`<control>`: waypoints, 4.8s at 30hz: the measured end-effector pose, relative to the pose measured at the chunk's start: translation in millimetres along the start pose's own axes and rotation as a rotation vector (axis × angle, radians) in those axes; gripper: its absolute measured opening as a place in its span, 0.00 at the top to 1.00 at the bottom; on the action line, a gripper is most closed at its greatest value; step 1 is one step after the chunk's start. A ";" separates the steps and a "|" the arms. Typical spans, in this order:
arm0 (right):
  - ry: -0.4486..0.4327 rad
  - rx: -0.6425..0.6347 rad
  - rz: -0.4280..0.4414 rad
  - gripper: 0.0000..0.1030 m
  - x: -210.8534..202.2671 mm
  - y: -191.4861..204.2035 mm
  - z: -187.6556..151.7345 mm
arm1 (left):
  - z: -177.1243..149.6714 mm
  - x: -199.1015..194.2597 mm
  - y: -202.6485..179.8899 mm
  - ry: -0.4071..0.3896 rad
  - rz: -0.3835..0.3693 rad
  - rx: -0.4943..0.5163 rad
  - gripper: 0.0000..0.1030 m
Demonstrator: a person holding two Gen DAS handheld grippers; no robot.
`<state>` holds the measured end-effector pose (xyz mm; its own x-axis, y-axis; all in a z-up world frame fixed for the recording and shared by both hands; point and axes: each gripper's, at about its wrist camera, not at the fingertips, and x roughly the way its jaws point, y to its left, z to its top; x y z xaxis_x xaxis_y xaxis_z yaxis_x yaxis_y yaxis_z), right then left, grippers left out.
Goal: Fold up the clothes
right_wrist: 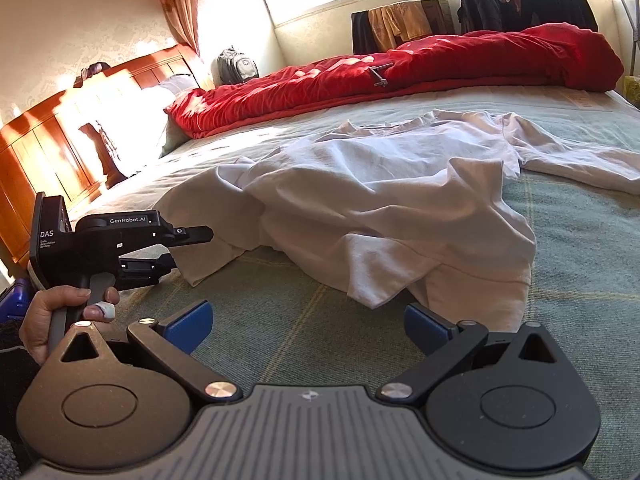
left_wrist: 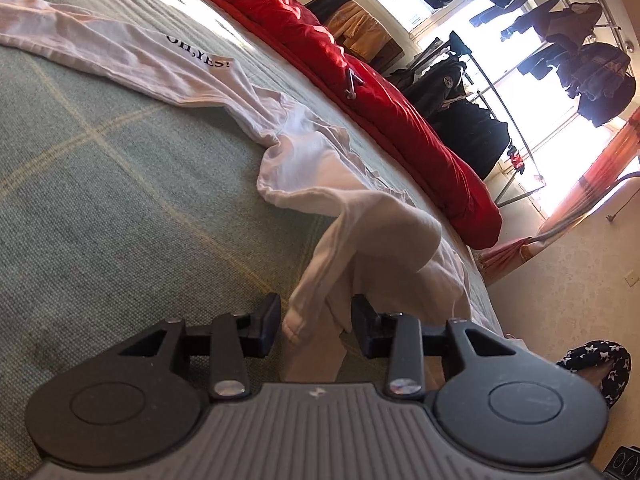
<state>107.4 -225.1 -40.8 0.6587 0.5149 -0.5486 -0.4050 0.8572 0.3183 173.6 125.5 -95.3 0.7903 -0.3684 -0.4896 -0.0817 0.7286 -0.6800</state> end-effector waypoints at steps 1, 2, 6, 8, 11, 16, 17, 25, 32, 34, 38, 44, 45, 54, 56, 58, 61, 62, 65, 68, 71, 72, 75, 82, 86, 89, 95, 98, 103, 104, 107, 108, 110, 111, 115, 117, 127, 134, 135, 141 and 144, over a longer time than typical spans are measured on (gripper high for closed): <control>-0.002 0.003 -0.001 0.00 -0.1 -0.5 0.2 | -0.1 4.2 -1.1 0.003 0.001 0.013 0.69; -0.003 0.007 -0.002 0.00 -0.3 -1.3 0.4 | -0.9 3.8 -2.1 0.006 -0.007 0.012 0.74; -0.011 0.003 -0.019 0.00 -3.6 -1.7 0.5 | -4.0 2.4 -6.2 0.020 -0.037 0.009 0.94; -0.014 -0.009 -0.031 0.00 -6.2 -1.5 0.7 | -2.9 -7.7 -12.0 0.016 -0.078 0.020 0.94; -0.034 -0.025 -0.069 0.00 -11.8 -3.5 1.7 | 3.2 -28.7 -22.4 -0.007 -0.104 0.057 0.94; -0.075 0.023 -0.111 0.00 -25.0 -25.2 3.7 | 12.7 -53.7 -16.6 -0.060 -0.109 0.048 0.94; -0.082 0.037 -0.118 0.00 -27.2 -30.8 4.0 | 14.6 -58.7 -15.4 -0.071 -0.110 0.047 0.94; -0.088 0.243 -0.098 0.12 -17.6 -104.2 5.3 | 9.4 -44.7 5.5 -0.035 -0.067 0.011 0.88; -0.092 0.296 -0.039 0.19 15.3 -137.1 9.1 | 9.6 -31.0 20.6 0.004 -0.029 0.016 0.63; -0.094 0.284 -0.029 0.20 22.8 -135.2 10.8 | 8.4 -26.8 23.1 0.017 -0.028 0.019 0.62; -0.070 0.276 0.008 0.50 31.0 -128.2 12.1 | 7.4 -29.1 15.6 0.013 -0.047 0.036 0.75; -0.124 0.413 0.165 0.88 7.1 -130.8 9.1 | 11.3 -43.7 -1.8 -0.006 -0.119 0.055 0.98; -0.139 0.426 0.193 0.89 0.4 -129.7 11.1 | 13.5 -48.6 -5.9 -0.008 -0.147 0.057 0.98; -0.261 0.429 0.319 0.90 -62.9 -113.5 48.3 | 40.1 -108.5 -46.8 -0.068 -0.251 0.157 0.99; -0.242 0.467 0.320 0.90 -69.4 -118.5 50.0 | 42.1 -118.4 -45.4 -0.070 -0.234 0.155 0.99; -0.203 0.484 0.251 0.90 -73.2 -123.5 48.1 | 42.3 -124.5 -39.1 -0.062 -0.181 0.147 0.99; -0.130 0.481 0.078 0.87 -76.6 -130.9 38.2 | 40.0 -126.8 -20.8 -0.022 -0.045 0.110 0.97; -0.107 0.478 0.016 0.86 -77.6 -133.3 34.2 | 38.5 -127.0 -13.1 -0.006 0.011 0.094 0.97; -0.070 0.478 -0.120 0.81 -81.7 -141.5 21.8 | 32.9 -129.1 2.8 0.023 0.179 0.103 0.97; -0.069 0.476 -0.170 0.71 -85.8 -144.2 15.2 | 30.1 -137.3 0.4 0.006 0.253 0.150 0.90; -0.080 0.440 -0.176 0.64 -86.7 -137.9 18.5 | 30.7 -147.6 -8.3 -0.033 0.277 0.194 0.90; -0.083 0.421 -0.175 0.60 -85.5 -134.1 21.3 | 33.0 -152.6 -12.6 -0.056 0.270 0.213 0.89; -0.076 0.387 -0.142 0.53 -73.3 -121.5 28.0 | 36.6 -161.5 -30.0 -0.118 0.249 0.288 0.84; -0.071 0.372 -0.036 0.50 -44.5 -96.1 33.9 | 70.3 -129.0 -37.4 -0.106 0.177 0.337 0.69; -0.062 0.388 0.000 0.49 -36.0 -86.9 30.1 | 105.5 -68.0 -10.2 0.027 0.095 0.212 0.66; -0.045 0.383 -0.013 0.47 -33.5 -82.3 28.9 | 124.6 -12.5 11.9 0.117 0.062 0.133 0.65; -0.044 0.412 -0.054 0.41 -33.6 -90.7 28.1 | 137.4 67.9 30.6 0.231 0.097 0.132 0.62; -0.038 0.434 -0.071 0.41 -27.2 -96.9 27.6 | 138.6 84.5 31.0 0.255 0.029 0.143 0.63; -0.019 0.455 -0.070 0.41 -12.5 -100.5 28.1 | 138.9 80.7 16.7 0.204 0.118 0.247 0.97; -0.016 0.458 -0.069 0.41 -10.0 -100.9 28.1 | 143.1 74.7 18.2 0.165 0.139 0.251 0.97; -0.009 0.456 -0.066 0.41 -6.3 -100.0 28.8 | 152.9 63.2 23.2 0.106 0.180 0.248 0.95; -0.007 0.453 -0.065 0.41 -5.5 -99.3 29.3 | 155.6 60.4 24.9 0.096 0.190 0.245 0.93; -0.003 0.436 -0.066 0.39 -6.4 -95.5 31.0 | 152.7 57.9 21.5 0.125 0.210 0.284 0.92; -0.001 0.427 -0.067 0.37 -6.8 -93.7 31.9 | 151.1 55.6 19.2 0.133 0.219 0.302 0.92; 0.011 0.378 -0.073 0.37 -8.9 -84.3 35.6 | 142.1 28.0 5.8 0.121 0.223 0.366 0.82; 0.015 0.340 -0.076 0.36 -11.0 -77.0 37.1 | 130.9 8.3 -4.9 0.111 0.216 0.410 0.76; 0.077 0.298 0.034 0.33 12.3 -45.6 33.3 | 61.9 -20.1 -41.3 0.157 0.123 0.618 0.63; 0.111 0.172 -0.025 0.33 4.5 -29.7 28.1 | 55.1 -25.1 6.5 0.251 0.241 0.414 0.62; 0.124 0.140 -0.048 0.33 3.2 -30.9 27.6 | 53.0 -36.9 8.1 0.250 0.254 0.414 0.62; 0.203 -0.123 -0.114 0.31 2.2 -14.3 29.7 | 20.6 -83.9 -30.4 0.178 0.255 0.717 0.55; 0.224 -0.274 -0.061 0.24 9.8 15.7 23.7 | -13.2 -93.0 -66.5 0.161 0.155 0.925 0.43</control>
<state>122.6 -206.3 -22.9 0.5438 0.4210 -0.7259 -0.5438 0.8356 0.0772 97.5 103.7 -11.8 0.7122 -0.2545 -0.6543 0.3890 0.9189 0.0660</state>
